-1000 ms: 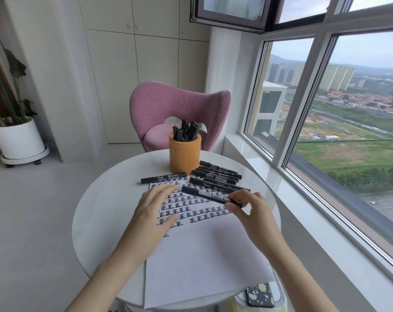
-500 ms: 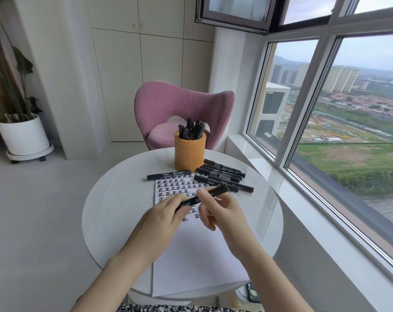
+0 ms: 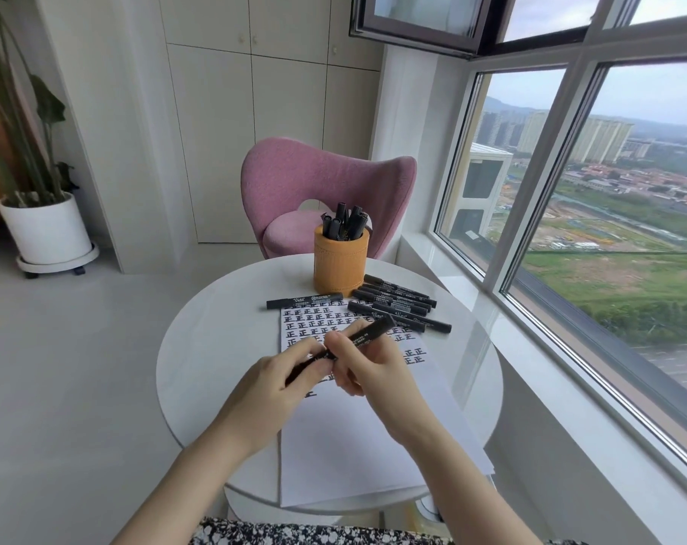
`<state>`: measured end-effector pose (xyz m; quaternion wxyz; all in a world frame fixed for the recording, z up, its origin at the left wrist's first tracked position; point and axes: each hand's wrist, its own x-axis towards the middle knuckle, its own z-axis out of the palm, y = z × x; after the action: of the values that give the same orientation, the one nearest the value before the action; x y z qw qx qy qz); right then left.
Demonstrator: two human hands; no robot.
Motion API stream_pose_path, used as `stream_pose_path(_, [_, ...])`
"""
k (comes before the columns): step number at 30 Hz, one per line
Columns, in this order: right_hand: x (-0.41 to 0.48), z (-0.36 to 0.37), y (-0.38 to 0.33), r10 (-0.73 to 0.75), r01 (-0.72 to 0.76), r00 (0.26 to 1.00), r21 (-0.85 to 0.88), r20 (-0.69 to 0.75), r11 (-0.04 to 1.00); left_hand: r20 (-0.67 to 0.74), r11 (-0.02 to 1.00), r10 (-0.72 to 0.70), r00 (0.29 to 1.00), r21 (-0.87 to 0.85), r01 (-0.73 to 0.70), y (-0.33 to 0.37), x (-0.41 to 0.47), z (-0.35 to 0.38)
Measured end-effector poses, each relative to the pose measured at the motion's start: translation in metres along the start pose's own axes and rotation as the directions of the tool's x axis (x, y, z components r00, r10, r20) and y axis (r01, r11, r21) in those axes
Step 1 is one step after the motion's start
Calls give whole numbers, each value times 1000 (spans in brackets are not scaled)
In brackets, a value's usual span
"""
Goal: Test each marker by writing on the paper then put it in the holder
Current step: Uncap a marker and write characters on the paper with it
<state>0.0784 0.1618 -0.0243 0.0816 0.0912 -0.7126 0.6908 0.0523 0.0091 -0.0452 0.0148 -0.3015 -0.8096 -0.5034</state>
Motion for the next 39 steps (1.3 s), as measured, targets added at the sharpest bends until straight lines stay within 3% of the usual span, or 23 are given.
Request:
stream_pose_path(4, [1,0,2,20,-16,994,45,-112,999,21,997,-33,999,-76,34,-2,1,-2])
stream_pose_path(8, [7,-12,7,114,-67,957,176,-269,982,-87,972,-120,989,-213,99,-18,2,-9])
stream_pose_path(14, [7,-10,16,248,-233,946,94,-208,968,-244,964,-182,952,-237,124,-42,6,-7])
stream_pose_path(20, [13,-1,33,159,-171,936,-11,-314,985,-304,946,-237,923,-288,148,-51,7,-5])
stream_pose_path(25, [14,4,39,137,-163,932,-51,-335,985,-268,942,-245,932,-294,163,-50,6,-3])
stream_pose_path(31, [13,8,44,18,-116,935,-257,-354,959,-216,946,-235,948,-274,172,-50,4,0])
stream_pose_path(34, [12,8,46,6,-140,908,-289,-419,947,-219,950,-226,949,-263,166,-50,4,1])
stream_pose_path(39, [10,8,45,18,-143,911,-275,-412,951,-222,955,-220,950,-248,163,-49,4,1])
